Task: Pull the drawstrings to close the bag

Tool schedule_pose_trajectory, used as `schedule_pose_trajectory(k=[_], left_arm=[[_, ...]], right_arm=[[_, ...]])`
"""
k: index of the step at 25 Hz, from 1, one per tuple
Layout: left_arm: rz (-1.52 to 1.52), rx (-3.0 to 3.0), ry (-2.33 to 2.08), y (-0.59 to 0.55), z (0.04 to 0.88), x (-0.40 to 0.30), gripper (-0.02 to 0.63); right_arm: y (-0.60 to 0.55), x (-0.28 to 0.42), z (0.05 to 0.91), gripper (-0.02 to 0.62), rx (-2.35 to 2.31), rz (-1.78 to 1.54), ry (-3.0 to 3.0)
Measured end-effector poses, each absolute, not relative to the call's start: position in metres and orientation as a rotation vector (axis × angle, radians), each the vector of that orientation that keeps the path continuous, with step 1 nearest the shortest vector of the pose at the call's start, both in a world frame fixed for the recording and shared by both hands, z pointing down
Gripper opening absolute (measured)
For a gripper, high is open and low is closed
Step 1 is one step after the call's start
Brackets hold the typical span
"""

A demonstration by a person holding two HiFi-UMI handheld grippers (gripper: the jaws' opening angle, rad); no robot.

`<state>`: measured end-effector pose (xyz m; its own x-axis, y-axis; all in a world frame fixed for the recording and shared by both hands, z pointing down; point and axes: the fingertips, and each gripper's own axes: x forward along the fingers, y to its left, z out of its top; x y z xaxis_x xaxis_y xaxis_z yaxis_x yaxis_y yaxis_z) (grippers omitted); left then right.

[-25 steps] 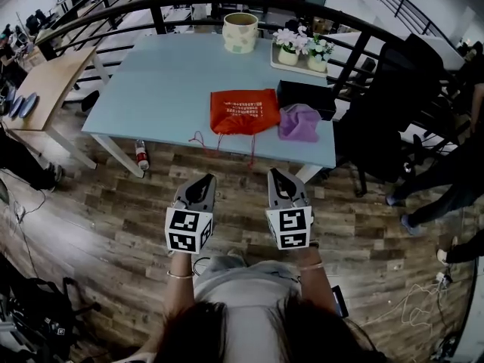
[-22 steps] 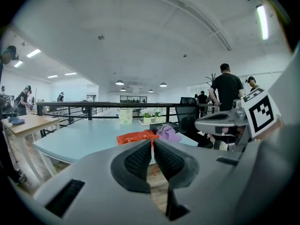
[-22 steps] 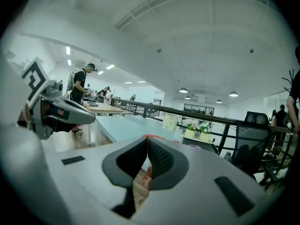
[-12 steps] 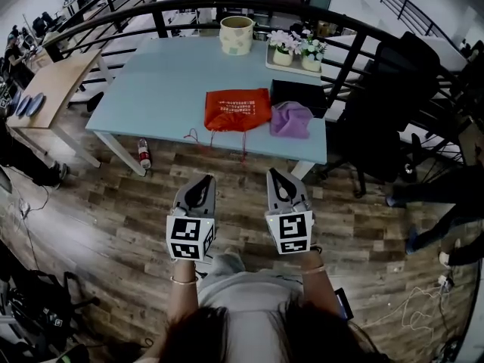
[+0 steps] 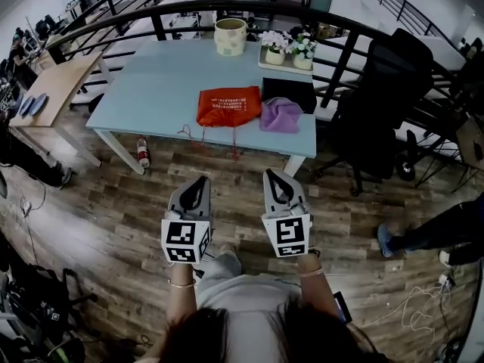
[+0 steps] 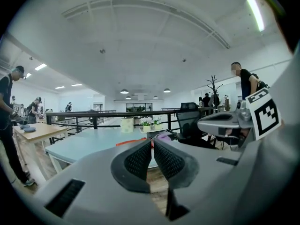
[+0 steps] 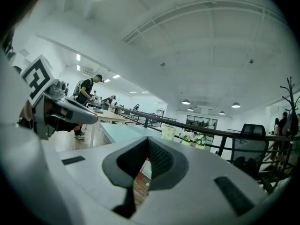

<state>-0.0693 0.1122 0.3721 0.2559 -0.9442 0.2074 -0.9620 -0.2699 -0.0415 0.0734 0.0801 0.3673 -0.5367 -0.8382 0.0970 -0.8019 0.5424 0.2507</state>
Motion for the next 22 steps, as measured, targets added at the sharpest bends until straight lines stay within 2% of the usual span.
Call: schedule_pose_trajectory(k=[22], left_arm=[[0.265,2.397,-1.886,0.163,0.367,-0.027,0.031]], right_arm=[[0.141,0.105,0.342,0.025,1.349,-0.32,-2.675]])
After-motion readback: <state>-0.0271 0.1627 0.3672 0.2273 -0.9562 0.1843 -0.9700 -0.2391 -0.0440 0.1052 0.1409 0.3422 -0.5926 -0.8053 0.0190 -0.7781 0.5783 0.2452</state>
